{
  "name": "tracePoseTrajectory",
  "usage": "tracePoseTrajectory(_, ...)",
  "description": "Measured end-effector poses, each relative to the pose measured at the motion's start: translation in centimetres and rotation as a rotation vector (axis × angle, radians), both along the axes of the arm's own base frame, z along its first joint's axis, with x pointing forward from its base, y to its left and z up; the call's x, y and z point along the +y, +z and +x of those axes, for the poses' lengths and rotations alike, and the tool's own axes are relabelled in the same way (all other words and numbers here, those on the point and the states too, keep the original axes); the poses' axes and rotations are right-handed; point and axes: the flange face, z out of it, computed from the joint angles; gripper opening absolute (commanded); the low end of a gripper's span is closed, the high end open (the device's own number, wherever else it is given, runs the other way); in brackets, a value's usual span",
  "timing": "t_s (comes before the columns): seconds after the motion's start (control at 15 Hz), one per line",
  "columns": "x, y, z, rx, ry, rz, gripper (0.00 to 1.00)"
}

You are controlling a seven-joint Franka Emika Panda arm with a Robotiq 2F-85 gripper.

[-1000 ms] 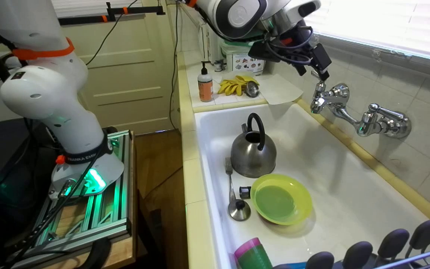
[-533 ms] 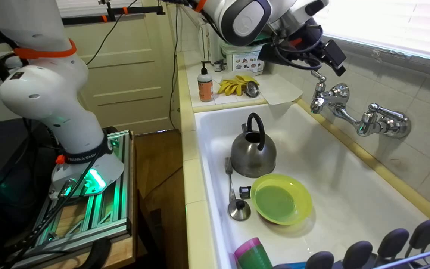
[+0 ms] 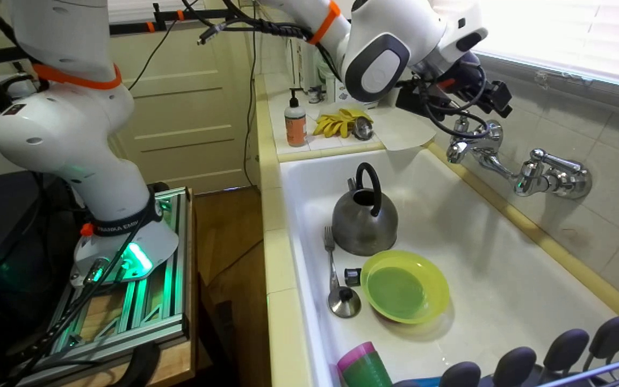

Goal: Push the blinds up

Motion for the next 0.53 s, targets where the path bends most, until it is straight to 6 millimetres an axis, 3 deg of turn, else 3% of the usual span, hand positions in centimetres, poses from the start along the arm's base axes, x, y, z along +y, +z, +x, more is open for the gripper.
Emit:
tracePoseTrajectory(0.13,-0.3,-0.8,0.8,-0.045,0.02,-0.013,0.01)
tracePoseTrajectory(0.53,-2.0,-1.6,2.2,-0.17,0.076,-0.086,0.0)
